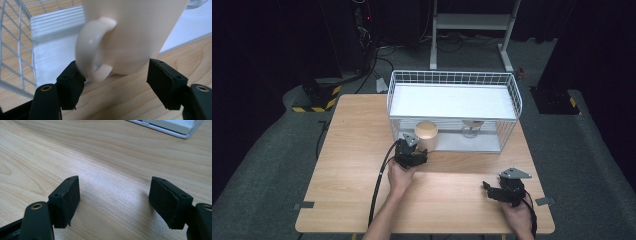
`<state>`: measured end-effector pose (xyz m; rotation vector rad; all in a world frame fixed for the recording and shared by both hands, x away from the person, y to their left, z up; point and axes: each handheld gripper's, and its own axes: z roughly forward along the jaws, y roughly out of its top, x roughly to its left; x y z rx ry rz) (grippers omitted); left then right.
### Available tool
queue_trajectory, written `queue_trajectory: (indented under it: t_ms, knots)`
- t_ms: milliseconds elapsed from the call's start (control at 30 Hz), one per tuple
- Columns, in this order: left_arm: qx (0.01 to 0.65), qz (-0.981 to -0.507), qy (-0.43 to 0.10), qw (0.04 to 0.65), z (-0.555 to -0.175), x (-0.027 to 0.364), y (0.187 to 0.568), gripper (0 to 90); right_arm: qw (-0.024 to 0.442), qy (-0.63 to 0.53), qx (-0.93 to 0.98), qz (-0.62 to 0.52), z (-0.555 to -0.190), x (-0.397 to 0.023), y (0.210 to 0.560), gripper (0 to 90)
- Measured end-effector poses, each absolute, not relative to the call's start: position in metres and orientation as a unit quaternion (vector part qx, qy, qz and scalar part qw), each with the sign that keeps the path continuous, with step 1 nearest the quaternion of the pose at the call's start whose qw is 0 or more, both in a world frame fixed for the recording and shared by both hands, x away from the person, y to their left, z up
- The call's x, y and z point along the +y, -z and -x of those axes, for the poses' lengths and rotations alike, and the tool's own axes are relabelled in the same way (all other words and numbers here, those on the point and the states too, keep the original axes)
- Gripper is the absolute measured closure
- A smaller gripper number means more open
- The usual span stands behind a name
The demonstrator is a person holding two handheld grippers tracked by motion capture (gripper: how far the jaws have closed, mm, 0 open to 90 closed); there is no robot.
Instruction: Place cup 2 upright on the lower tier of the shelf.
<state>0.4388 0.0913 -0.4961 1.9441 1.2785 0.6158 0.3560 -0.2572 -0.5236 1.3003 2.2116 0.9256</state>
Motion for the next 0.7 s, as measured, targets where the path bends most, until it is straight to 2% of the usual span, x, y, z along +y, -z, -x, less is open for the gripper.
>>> queue_trajectory:
  t_ms: [700]
  knots:
    - [0.507,-0.746,-0.241,0.359,-0.454,0.076,0.495,39.2,0.206,-0.332,0.794,-0.466,-0.356,-0.257,0.524,25.2]
